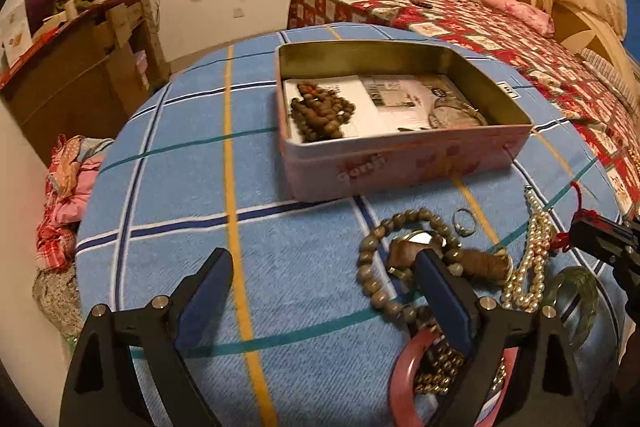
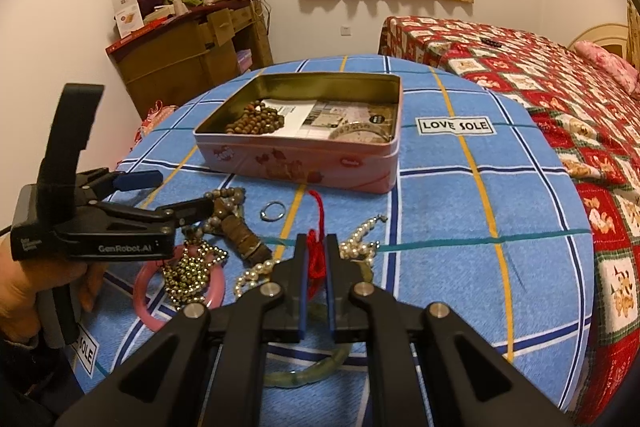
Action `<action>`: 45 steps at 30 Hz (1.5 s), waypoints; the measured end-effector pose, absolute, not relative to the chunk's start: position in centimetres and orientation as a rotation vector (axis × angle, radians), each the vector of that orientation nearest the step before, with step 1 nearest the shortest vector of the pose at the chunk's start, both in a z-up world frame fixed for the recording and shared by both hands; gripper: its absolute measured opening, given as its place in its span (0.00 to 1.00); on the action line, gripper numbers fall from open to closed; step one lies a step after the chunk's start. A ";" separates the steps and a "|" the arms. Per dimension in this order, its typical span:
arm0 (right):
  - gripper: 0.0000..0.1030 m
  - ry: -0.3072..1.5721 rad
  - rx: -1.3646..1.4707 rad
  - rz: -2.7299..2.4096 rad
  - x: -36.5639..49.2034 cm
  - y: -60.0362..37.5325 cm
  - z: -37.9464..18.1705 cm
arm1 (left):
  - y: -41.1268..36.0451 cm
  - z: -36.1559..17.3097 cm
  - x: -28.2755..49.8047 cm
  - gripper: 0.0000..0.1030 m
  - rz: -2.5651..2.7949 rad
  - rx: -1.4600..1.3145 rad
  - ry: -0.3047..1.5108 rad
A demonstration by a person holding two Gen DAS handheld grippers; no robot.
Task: Organize jewelry
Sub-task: 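Close the left tool on the grey bead bracelet and lift it, then lower the grey beads into the tin with the left tool while the right tool drops the red cord in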
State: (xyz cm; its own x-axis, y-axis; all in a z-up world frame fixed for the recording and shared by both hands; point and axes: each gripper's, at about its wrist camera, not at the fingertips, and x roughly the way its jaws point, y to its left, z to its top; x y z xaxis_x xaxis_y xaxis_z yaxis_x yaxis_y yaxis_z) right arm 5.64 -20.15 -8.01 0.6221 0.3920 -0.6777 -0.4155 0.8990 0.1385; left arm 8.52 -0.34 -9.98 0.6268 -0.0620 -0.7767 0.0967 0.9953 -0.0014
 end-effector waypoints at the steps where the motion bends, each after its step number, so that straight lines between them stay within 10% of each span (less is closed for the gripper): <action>1: 0.10 0.771 -0.032 0.464 5.7 -20.2 -8.0 | -0.2 -9.8 8.3 0.90 -0.090 0.041 0.883; 13: 0.10 0.775 -0.039 0.475 5.3 -19.9 -8.3 | 0.8 -10.4 8.7 0.85 -0.040 0.104 0.927; 14: 0.10 0.773 -0.036 0.475 5.3 -20.0 -8.3 | 1.2 -10.1 8.7 0.76 -0.054 0.087 0.920; 16: 0.10 0.769 -0.034 0.473 5.3 -20.1 -8.2 | 1.2 -9.7 8.5 0.10 -0.074 0.089 0.908; 45: 0.10 0.584 -0.106 0.513 10.3 -19.4 0.4 | -1.1 1.2 12.4 0.09 -0.246 0.083 0.657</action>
